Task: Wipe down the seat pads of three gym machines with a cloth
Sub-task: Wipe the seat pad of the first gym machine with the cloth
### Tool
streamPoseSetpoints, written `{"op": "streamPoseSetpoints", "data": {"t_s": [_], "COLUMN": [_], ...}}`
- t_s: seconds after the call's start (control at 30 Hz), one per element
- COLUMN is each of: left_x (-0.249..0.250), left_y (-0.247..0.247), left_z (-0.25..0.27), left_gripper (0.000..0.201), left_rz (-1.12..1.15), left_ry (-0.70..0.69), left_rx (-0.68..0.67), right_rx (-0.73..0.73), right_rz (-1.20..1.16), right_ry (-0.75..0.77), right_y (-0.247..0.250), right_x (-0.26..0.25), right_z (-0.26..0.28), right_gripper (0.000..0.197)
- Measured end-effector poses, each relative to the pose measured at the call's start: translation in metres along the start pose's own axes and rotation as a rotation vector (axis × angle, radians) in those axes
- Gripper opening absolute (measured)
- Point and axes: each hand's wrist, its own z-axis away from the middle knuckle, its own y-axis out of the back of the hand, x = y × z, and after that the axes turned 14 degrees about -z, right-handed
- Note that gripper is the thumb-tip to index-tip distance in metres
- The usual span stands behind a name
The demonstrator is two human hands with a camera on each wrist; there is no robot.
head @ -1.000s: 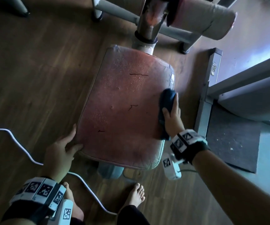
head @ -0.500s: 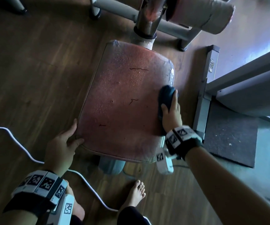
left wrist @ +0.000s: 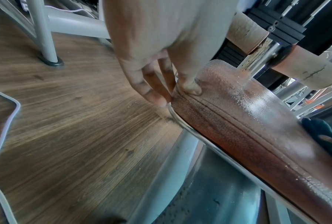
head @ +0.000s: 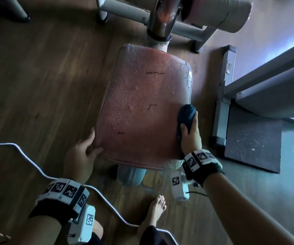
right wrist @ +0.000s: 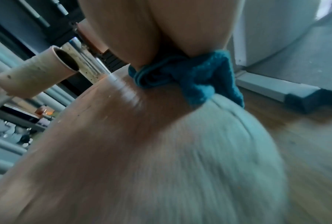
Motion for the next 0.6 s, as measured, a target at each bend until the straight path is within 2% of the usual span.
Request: {"op": "streamPoseSetpoints", "data": {"t_s": [0.13,0.2,0.43,0.6], "left_x": [0.001,0.001,-0.001,-0.01], "left_y": [-0.001,0.0,0.001,-0.003], "left_z": [0.0,0.0,-0.003,-0.008], "left_gripper": [0.065,0.064,0.064,0.068], "left_rz": [-0.003,-0.005,-0.049,-0.042], "left_ry": [-0.029,-0.033,-0.062,-0.071], "left_rx": [0.027,0.015,-0.002,-0.013], "right_rx": [0.024,0.026,0.045,0.115], "right_rz": [-0.058,-0.095,-0.078,-0.104], "right_ry": [-0.033,-0.054,-0.133,-0.141], "right_y": [-0.001,-0.002,0.001,-0.008], "right_x": [0.032,0.043,0.027,0.02], "right_z": [0.069,0.084,0.041,0.069], "right_gripper": [0.066,0.066,0.062,0.064]}}
